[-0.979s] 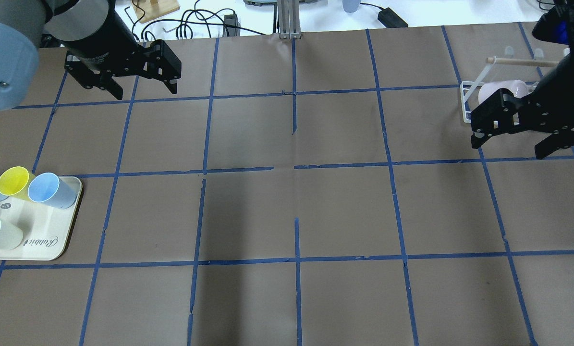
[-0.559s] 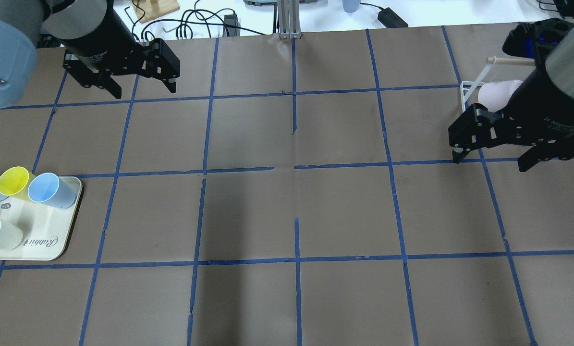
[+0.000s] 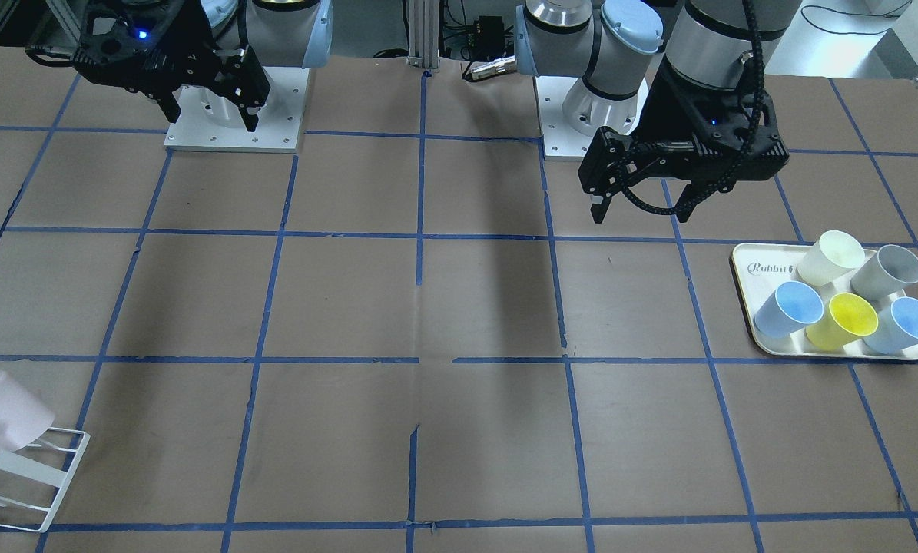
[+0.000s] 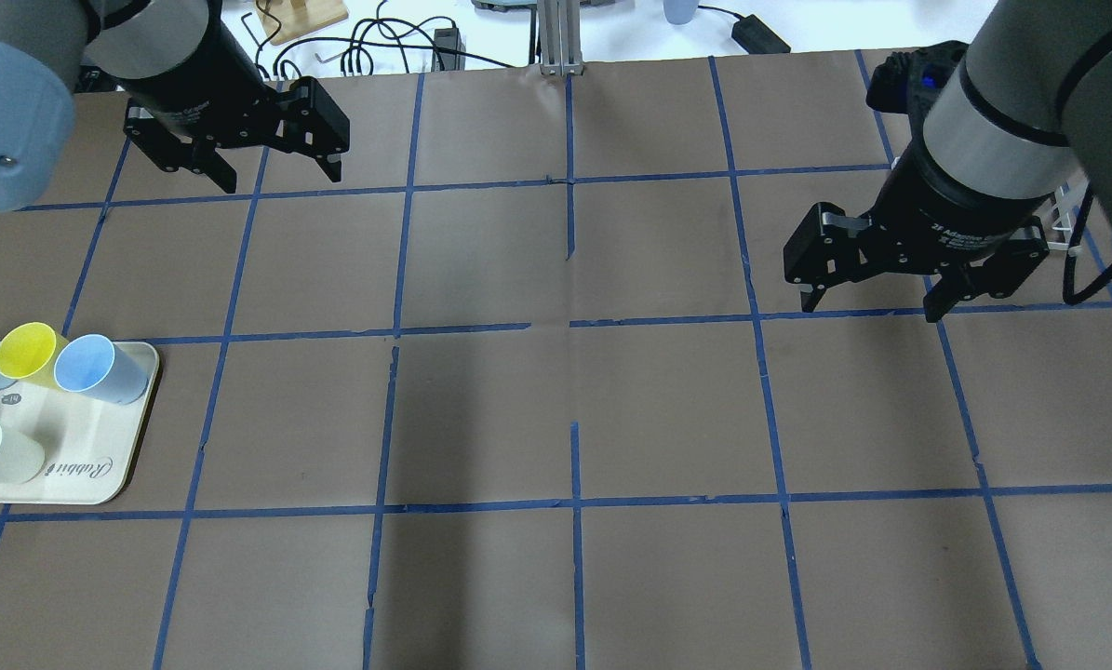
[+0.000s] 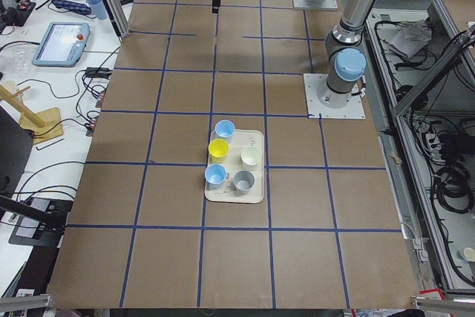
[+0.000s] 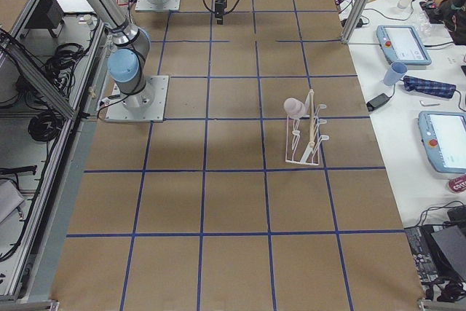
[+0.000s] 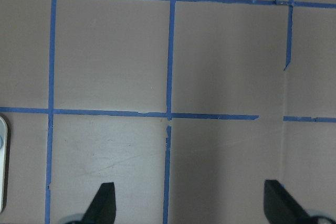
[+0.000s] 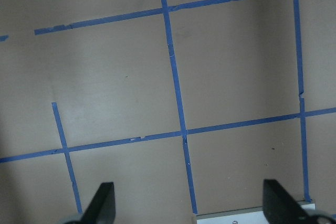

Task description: Transfer IKEA cup to right arm and place on rack

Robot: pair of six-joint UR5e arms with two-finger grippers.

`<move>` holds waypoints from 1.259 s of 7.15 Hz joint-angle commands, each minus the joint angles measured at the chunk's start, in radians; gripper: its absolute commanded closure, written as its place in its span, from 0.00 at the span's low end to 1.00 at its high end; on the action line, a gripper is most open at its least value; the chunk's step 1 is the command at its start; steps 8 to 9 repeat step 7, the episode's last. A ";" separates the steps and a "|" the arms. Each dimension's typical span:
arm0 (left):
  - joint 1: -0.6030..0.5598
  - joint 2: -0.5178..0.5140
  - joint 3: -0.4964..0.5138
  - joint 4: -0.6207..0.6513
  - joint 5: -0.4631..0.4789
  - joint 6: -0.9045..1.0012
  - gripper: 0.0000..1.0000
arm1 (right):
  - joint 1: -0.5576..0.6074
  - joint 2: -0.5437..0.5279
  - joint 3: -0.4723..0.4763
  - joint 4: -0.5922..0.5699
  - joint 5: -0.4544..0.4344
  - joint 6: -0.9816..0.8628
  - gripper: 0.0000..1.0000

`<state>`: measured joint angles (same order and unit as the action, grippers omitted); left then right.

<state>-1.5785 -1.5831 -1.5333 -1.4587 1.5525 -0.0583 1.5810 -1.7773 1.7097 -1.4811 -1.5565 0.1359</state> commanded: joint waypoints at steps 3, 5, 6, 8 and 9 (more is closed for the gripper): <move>0.000 0.000 -0.002 0.001 -0.002 -0.002 0.00 | -0.030 0.036 -0.033 0.005 0.001 -0.025 0.00; 0.000 0.002 -0.002 0.003 -0.003 -0.002 0.00 | -0.041 0.036 -0.032 0.004 -0.007 -0.027 0.00; 0.000 0.000 -0.002 0.003 -0.003 -0.002 0.00 | -0.041 0.036 -0.032 0.002 -0.007 -0.027 0.00; 0.000 0.000 -0.002 0.003 -0.003 -0.002 0.00 | -0.039 0.036 -0.032 0.001 -0.008 -0.027 0.00; 0.000 0.000 -0.002 0.003 -0.003 -0.002 0.00 | -0.039 0.036 -0.032 0.001 -0.008 -0.027 0.00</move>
